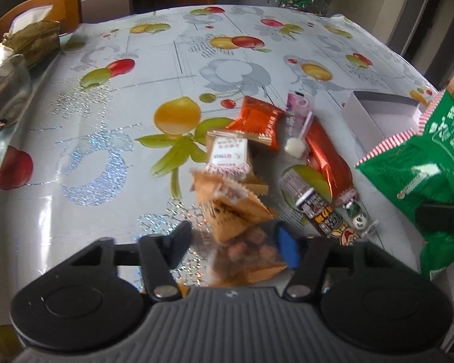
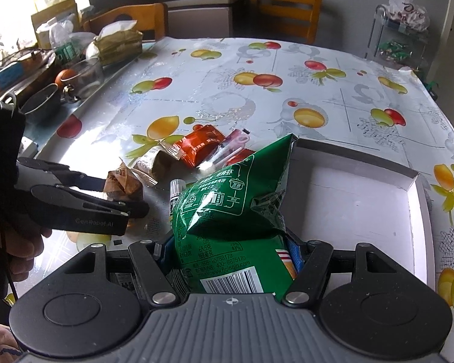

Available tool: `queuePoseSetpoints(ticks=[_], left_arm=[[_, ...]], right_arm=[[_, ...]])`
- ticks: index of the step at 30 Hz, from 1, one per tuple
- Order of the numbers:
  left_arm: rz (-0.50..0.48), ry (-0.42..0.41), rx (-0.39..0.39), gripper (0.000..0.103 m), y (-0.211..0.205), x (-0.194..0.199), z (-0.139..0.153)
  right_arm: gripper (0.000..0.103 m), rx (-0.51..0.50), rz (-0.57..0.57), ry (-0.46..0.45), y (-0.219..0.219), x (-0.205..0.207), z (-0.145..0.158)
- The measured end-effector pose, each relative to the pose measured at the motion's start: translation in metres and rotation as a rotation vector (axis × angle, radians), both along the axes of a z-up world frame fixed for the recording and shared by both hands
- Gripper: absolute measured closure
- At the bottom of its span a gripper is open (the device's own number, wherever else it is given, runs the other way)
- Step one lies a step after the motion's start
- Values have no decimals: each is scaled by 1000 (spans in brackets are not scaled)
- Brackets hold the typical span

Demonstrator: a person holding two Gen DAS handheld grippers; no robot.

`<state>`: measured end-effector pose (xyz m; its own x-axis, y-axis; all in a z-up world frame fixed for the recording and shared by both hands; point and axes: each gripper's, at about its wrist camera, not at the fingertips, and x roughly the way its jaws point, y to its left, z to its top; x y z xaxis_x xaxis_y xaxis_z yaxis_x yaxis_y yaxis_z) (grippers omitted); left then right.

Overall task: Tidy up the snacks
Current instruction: 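Grasp the brown peanut bag with the left gripper while right holds green bag, then carry the peanut bag left and green bag right over the white box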

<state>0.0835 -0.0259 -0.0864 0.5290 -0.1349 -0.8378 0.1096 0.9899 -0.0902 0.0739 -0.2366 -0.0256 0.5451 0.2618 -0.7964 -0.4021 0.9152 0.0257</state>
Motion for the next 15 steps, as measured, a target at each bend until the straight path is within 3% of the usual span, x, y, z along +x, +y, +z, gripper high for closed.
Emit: queuePoseSetpoints(ticks=[3,15], left_arm=[[-10,-19,22,59,-2,-2,0],[8,-45,19,62,1,-14,8]], right_arm=[[36,5,-6,-3,-3,0,1],[36,21,-13,-14,-8,0,4]])
